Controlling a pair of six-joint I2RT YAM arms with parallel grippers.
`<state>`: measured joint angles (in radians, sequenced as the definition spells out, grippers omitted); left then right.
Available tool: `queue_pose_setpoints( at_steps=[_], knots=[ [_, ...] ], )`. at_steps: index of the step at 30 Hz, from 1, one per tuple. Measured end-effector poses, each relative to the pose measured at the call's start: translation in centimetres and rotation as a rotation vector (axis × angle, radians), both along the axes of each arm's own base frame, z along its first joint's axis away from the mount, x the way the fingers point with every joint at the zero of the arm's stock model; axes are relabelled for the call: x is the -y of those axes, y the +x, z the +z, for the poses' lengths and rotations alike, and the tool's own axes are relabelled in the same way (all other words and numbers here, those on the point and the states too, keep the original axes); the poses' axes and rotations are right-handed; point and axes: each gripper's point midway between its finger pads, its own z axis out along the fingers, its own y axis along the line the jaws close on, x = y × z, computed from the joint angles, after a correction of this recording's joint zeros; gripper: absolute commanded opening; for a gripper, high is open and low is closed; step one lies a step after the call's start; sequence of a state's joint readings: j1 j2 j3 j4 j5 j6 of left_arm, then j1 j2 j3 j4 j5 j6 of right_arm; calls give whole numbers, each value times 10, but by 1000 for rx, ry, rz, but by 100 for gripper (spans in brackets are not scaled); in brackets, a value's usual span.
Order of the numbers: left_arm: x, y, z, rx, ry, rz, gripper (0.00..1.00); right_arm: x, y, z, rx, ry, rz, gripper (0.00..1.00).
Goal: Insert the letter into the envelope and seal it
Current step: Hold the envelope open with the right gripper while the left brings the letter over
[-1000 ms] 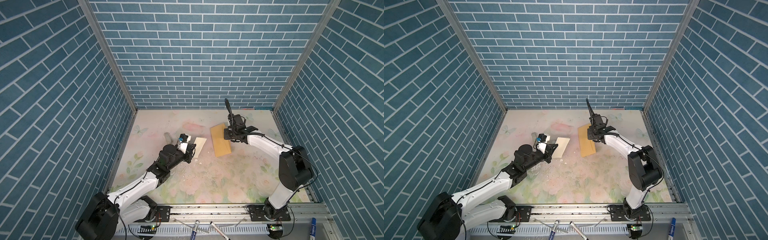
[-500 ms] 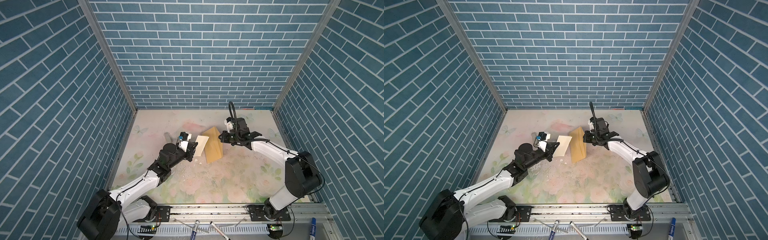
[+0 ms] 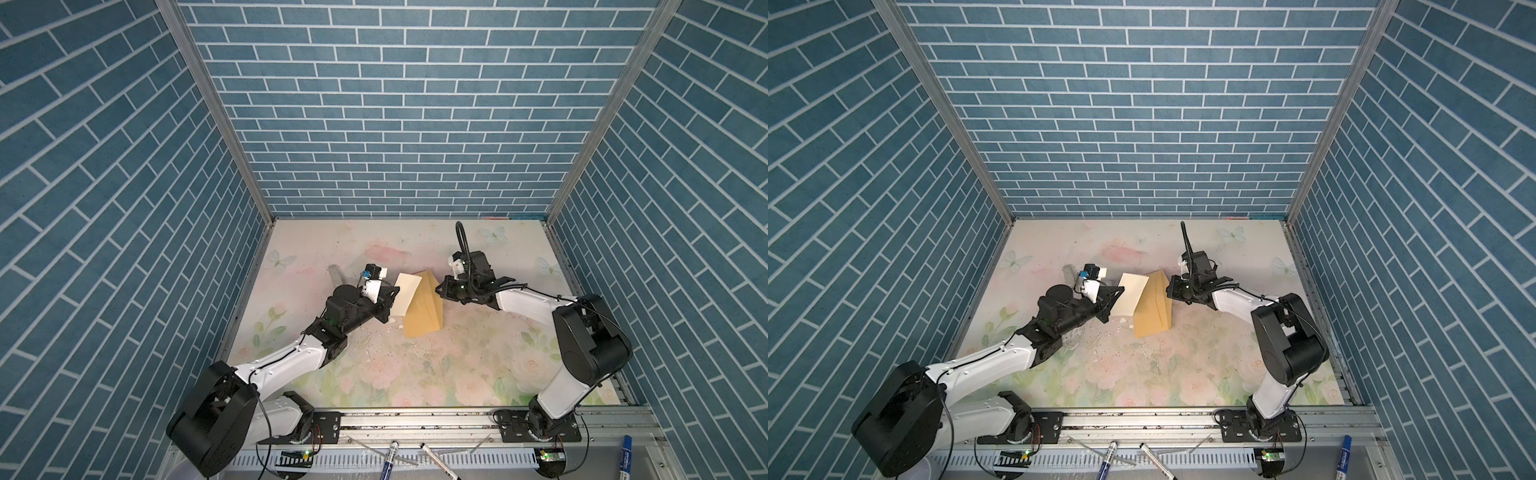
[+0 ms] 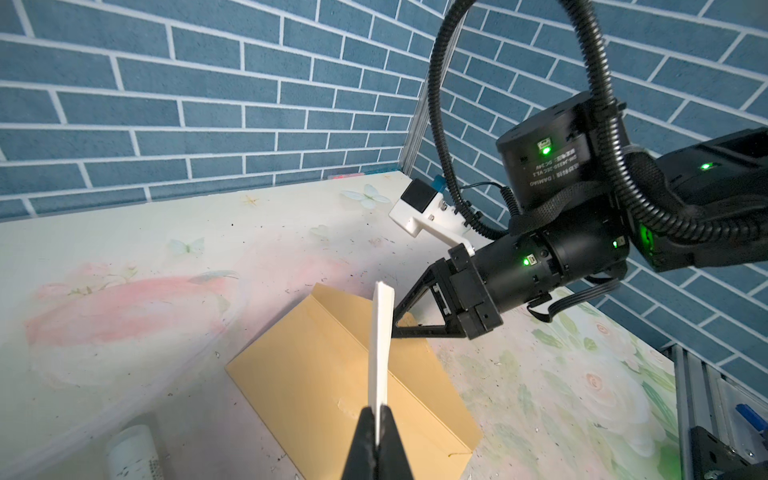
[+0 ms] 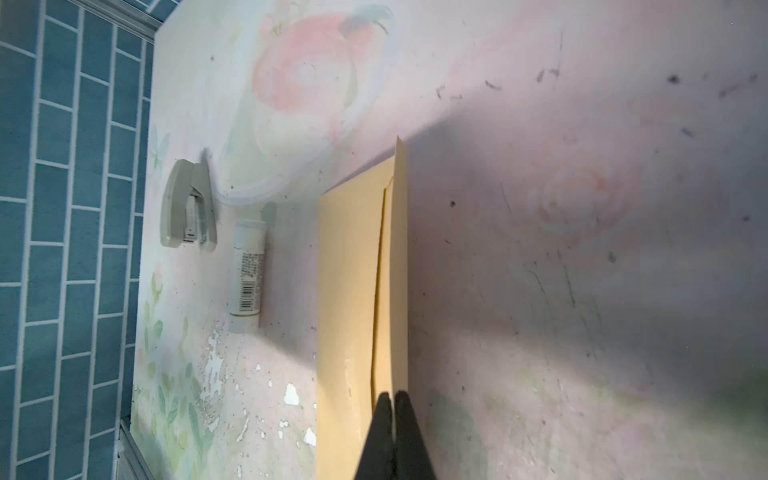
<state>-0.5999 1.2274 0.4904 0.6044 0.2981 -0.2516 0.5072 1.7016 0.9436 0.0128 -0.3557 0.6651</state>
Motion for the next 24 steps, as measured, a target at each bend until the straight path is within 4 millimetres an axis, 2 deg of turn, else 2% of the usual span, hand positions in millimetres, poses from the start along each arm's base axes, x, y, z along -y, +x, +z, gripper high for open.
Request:
queue_pose_setpoints(
  at_steps=[3, 7, 10, 13, 20, 24],
  knots=[
    [4, 3, -7, -22, 2, -4, 0, 2, -3, -15, -31, -9, -10, 5],
    [11, 7, -17, -55, 9, -7, 0, 4, -5, -25, -50, -18, -18, 14],
    [16, 9, -26, -75, 24, -10, 0, 5, -4, -26, -49, -22, -21, 23],
    [19, 11, -35, -95, 43, -7, 0, 6, -4, -26, -49, -27, -23, 35],
    [26, 14, -50, -124, 87, 1, 0, 9, -5, -29, -50, -51, -25, 48],
    [26, 14, -59, -137, 114, 6, 0, 15, -6, -31, -45, -90, -24, 51]
  ],
)
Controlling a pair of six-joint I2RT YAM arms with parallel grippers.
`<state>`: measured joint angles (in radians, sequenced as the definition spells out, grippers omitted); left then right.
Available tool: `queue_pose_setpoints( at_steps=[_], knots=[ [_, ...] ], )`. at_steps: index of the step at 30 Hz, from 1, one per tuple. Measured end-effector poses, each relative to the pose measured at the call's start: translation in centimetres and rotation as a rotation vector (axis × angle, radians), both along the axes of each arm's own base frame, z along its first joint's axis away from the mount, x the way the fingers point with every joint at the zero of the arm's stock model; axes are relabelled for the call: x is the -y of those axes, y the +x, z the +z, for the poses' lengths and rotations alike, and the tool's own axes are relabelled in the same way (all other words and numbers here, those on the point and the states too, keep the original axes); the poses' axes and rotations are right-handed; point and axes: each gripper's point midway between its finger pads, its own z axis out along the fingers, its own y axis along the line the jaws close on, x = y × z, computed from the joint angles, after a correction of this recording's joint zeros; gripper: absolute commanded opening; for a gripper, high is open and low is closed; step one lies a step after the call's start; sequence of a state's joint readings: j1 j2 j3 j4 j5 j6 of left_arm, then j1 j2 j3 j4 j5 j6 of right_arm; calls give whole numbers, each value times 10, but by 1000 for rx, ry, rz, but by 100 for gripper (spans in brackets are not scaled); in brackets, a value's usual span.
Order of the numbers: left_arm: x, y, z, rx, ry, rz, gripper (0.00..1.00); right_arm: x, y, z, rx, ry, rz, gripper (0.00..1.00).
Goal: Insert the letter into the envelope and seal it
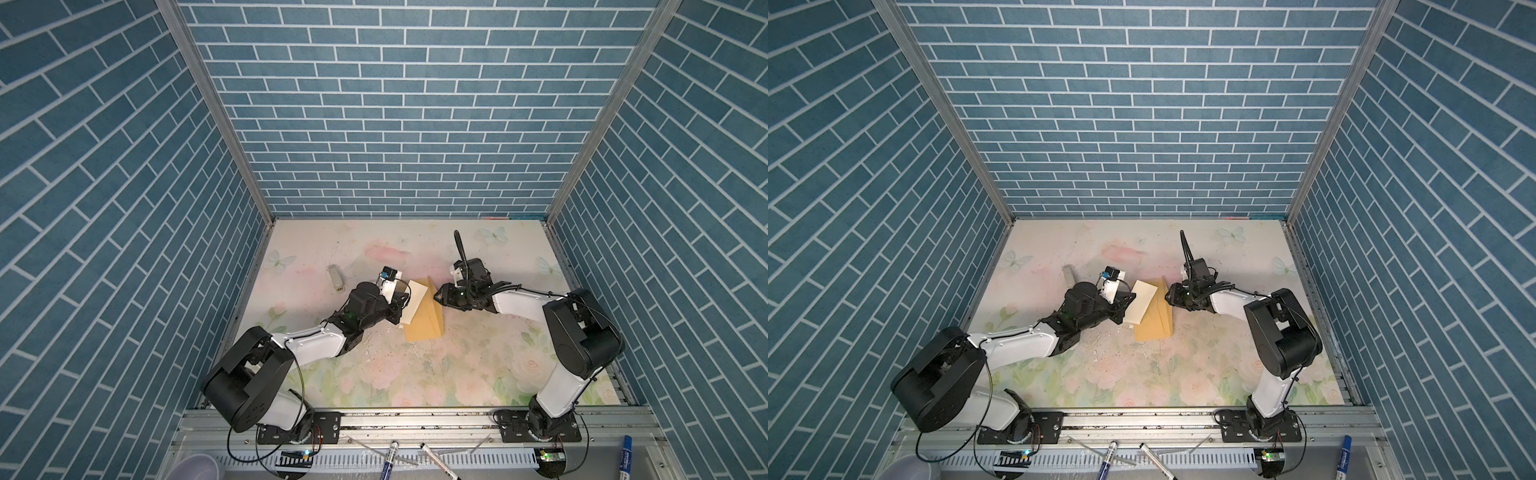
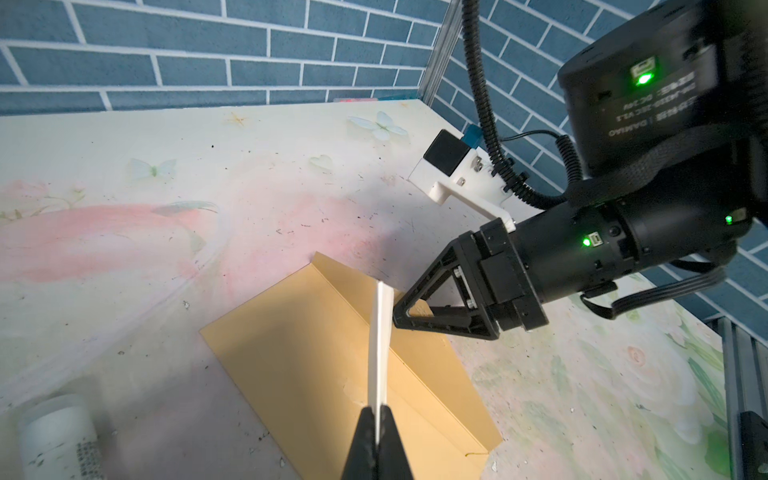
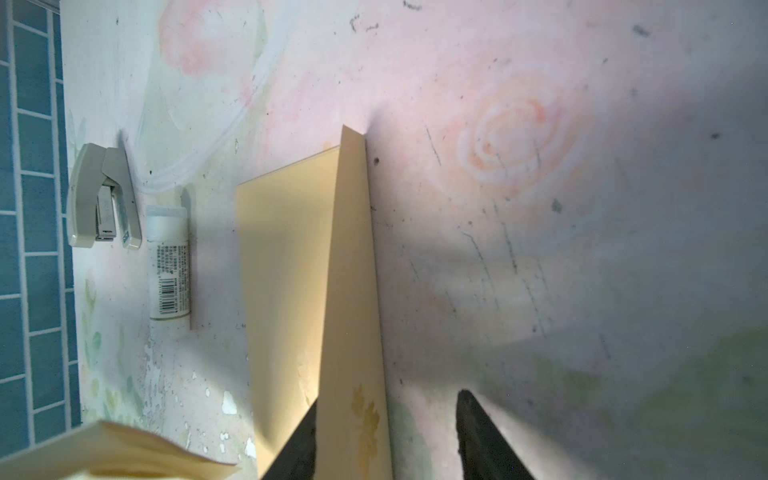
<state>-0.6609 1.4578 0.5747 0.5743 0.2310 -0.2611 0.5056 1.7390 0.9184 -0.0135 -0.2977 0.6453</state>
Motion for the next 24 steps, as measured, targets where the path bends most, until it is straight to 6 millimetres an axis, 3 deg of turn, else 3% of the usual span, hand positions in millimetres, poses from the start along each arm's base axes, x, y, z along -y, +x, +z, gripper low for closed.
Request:
queue_pose_setpoints(
  at_steps=[11, 24],
  knots=[
    [-4, 6, -21, -37, 65, 33, 0, 11, 0, 1, 18, -84, 16, 56],
    [-3, 9, -24, -43, 75, 43, 0, 27, 9, 7, 62, -217, 23, 57]
  ],
)
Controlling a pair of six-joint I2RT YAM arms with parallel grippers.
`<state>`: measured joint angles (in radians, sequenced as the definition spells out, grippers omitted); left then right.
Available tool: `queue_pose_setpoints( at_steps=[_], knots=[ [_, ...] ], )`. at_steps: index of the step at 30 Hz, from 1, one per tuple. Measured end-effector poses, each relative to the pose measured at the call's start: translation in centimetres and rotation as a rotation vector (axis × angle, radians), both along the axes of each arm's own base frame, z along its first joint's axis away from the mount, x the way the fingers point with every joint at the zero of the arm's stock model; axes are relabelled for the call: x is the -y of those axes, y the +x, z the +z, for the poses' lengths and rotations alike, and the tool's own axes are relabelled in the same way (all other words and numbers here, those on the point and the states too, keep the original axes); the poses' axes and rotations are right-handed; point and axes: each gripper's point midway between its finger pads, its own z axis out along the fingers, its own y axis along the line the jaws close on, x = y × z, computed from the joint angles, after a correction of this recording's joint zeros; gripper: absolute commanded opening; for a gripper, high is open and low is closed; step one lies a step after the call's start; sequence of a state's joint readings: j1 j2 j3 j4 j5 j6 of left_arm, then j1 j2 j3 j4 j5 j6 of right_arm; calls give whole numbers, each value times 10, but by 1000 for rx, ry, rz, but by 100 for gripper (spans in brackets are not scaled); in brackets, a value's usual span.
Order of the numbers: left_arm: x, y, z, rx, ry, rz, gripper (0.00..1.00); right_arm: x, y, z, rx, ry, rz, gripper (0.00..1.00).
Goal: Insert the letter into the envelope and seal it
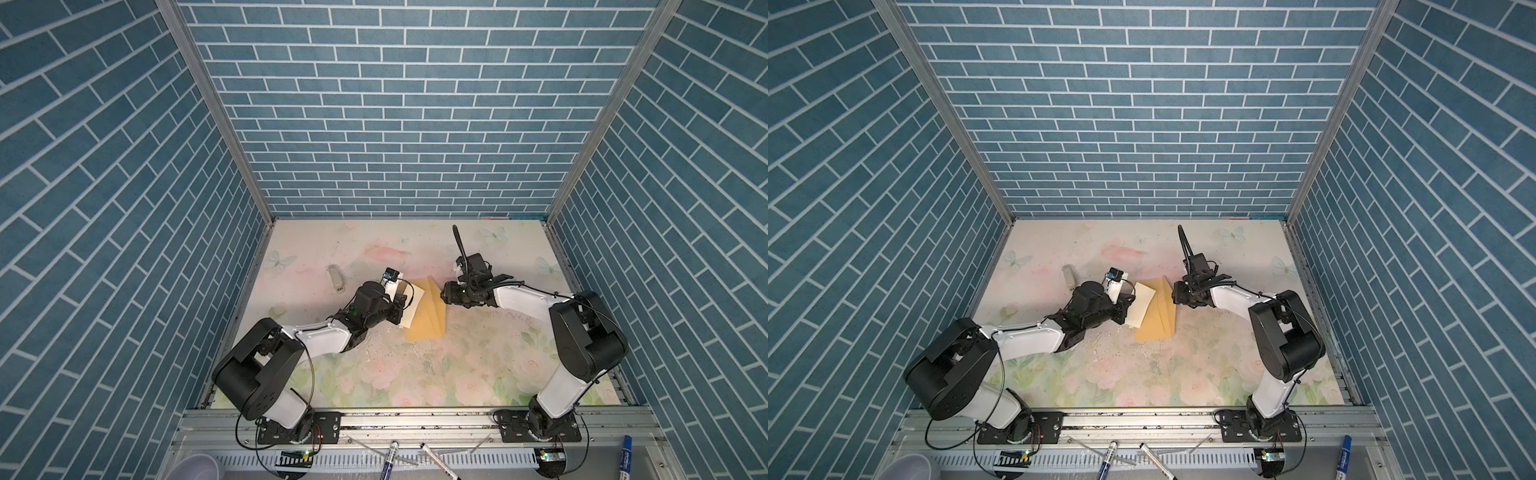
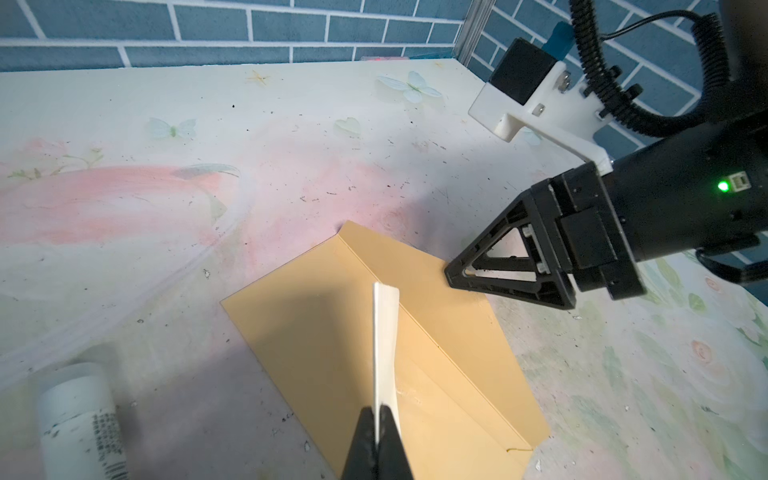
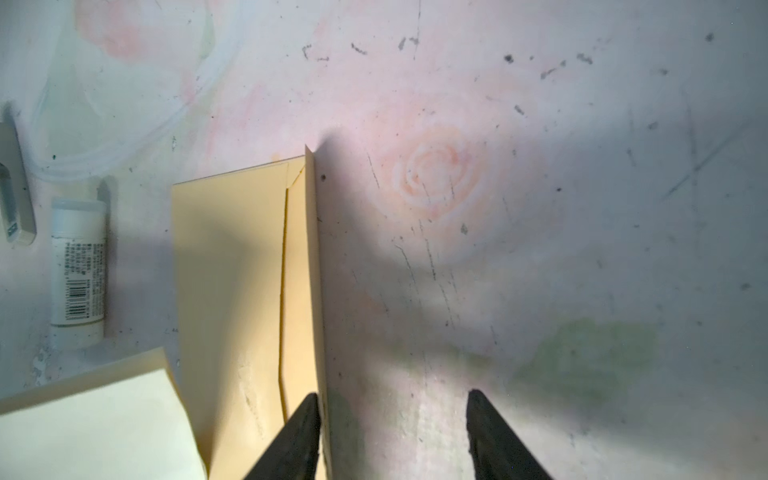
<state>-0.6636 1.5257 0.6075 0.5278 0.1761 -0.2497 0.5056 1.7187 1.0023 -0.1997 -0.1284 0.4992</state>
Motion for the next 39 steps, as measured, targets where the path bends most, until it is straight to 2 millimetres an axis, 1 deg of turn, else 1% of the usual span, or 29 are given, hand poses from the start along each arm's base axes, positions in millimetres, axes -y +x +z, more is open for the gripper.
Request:
queue_pose_setpoints(
  at_steps=[5, 11, 18, 24, 30, 39],
  knots=[
    [1, 1, 1, 2, -1, 0, 0, 8, 4, -2, 11, -64, -2, 57],
    [2, 3, 4, 6, -4, -1, 0, 15, 1, -15, -13, -154, 13, 57],
    [2, 2, 4, 4, -2, -1, 0, 14, -3, -26, -28, -242, 45, 57],
    [2, 2, 3, 0, 1, -1, 0, 12, -4, -27, -24, -313, 75, 57],
    [2, 2, 3, -1, 1, -1, 0, 8, 0, -28, -14, -381, 99, 58],
    [0, 0, 1, -17, 13, 0, 0, 6, 1, -26, -10, -431, 107, 60]
  ],
)
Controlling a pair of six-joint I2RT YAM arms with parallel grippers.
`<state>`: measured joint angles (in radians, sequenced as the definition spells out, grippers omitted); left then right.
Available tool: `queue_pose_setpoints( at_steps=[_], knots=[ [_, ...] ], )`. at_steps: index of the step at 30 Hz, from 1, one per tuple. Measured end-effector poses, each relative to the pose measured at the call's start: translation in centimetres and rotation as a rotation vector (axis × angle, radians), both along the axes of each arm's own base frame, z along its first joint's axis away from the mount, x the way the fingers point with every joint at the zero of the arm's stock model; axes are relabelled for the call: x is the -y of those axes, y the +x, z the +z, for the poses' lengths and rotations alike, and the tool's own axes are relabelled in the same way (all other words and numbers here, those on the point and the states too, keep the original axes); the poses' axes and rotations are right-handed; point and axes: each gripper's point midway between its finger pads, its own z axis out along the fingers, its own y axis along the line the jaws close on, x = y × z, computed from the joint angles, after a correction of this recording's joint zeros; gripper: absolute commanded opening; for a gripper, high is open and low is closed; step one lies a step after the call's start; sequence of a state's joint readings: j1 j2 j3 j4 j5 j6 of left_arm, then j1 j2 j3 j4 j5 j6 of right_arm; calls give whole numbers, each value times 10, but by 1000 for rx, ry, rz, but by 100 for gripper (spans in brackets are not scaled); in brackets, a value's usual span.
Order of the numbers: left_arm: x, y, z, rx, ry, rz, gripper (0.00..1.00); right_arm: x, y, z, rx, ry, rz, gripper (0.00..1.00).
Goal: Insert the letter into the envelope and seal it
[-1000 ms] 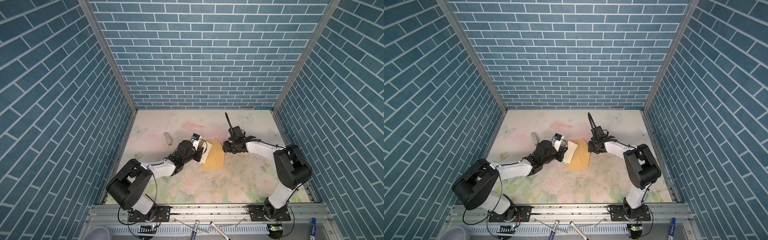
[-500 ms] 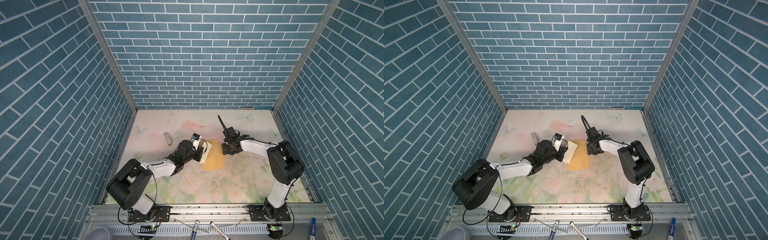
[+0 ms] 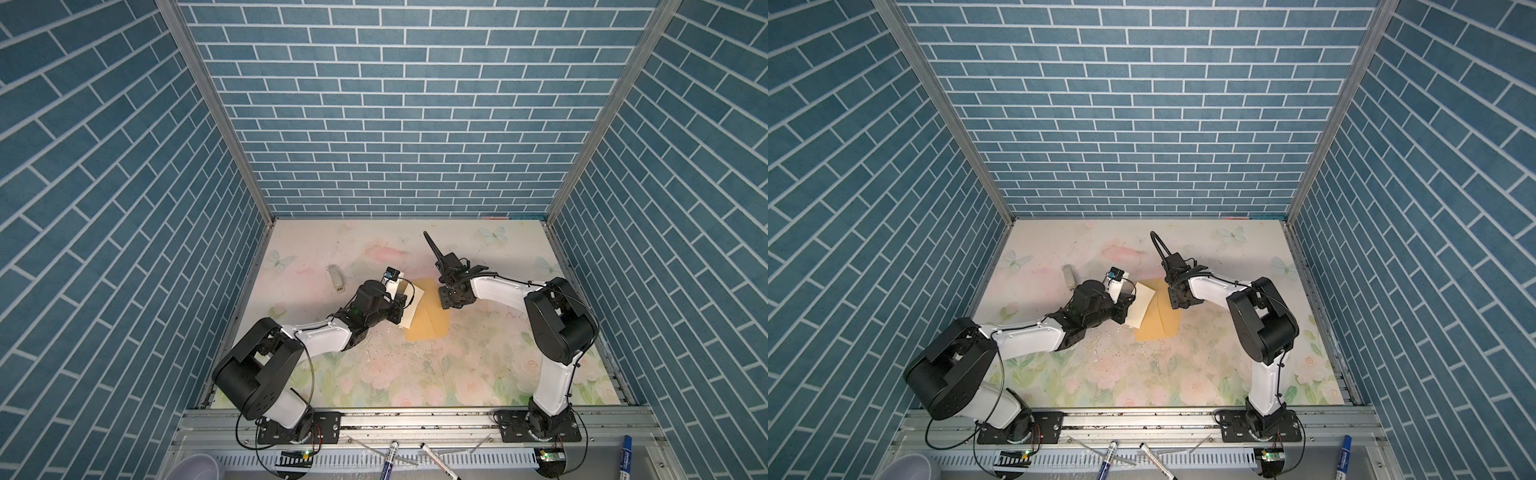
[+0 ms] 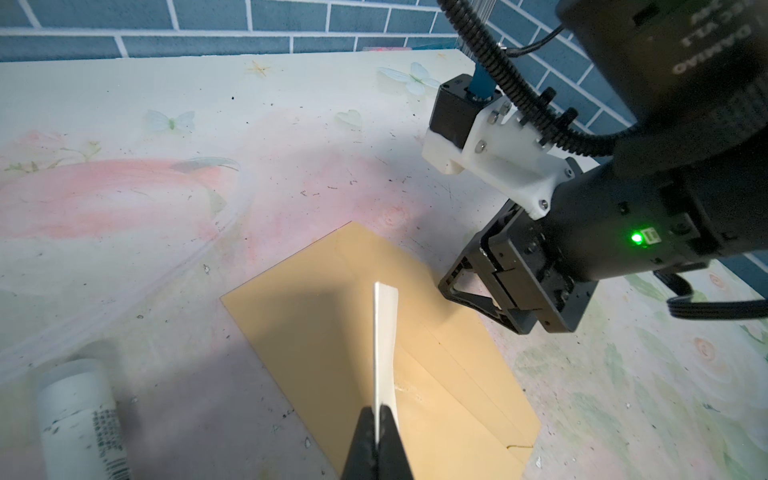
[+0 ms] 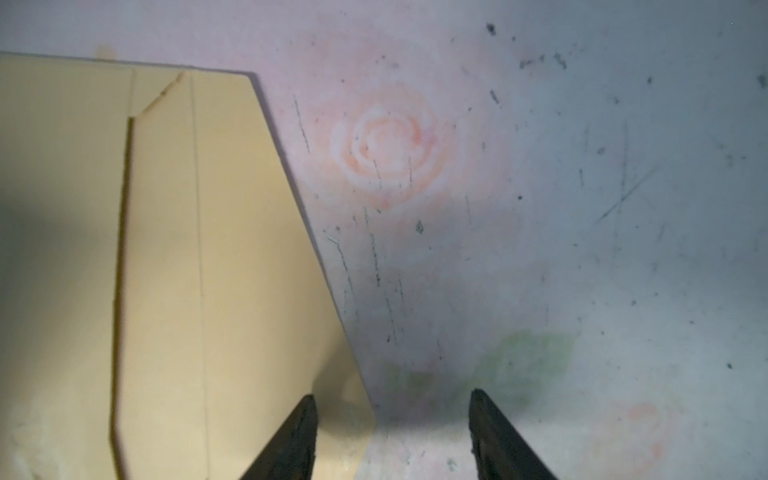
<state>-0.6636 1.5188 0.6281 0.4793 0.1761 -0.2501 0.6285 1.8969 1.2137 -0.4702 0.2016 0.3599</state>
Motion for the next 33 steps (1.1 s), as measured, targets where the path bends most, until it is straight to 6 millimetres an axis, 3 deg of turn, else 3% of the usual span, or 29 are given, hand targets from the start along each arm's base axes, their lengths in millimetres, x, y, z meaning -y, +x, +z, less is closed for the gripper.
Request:
queue_pose_setpoints(
  at_steps=[3, 7, 10, 13, 16, 20, 28, 33],
  knots=[
    [0, 0, 11, 13, -15, 2, 0, -1, 0, 0, 0, -1, 1, 61],
    [0, 1, 40, 58, -63, 10, 0, -2, 0, 3, 5, 9, 3, 64],
    [0, 0, 64, 88, -111, 18, 0, -8, 4, 19, 39, 50, 8, 70],
    [-1, -1, 85, 101, -161, 30, 0, -15, 10, 51, 113, 117, 13, 75],
    [-2, -3, 99, 92, -210, 43, 0, -20, 16, 95, 222, 201, 18, 76],
    [-3, -2, 120, 58, -300, 47, 0, -18, 8, 146, 349, 323, 34, 82],
    [-18, 11, 152, -22, -537, 70, 0, -23, -22, 211, 480, 708, 128, 85],
    [-18, 12, 179, -34, -682, 36, 0, -51, -36, 231, 434, 963, 239, 85]
  ],
)
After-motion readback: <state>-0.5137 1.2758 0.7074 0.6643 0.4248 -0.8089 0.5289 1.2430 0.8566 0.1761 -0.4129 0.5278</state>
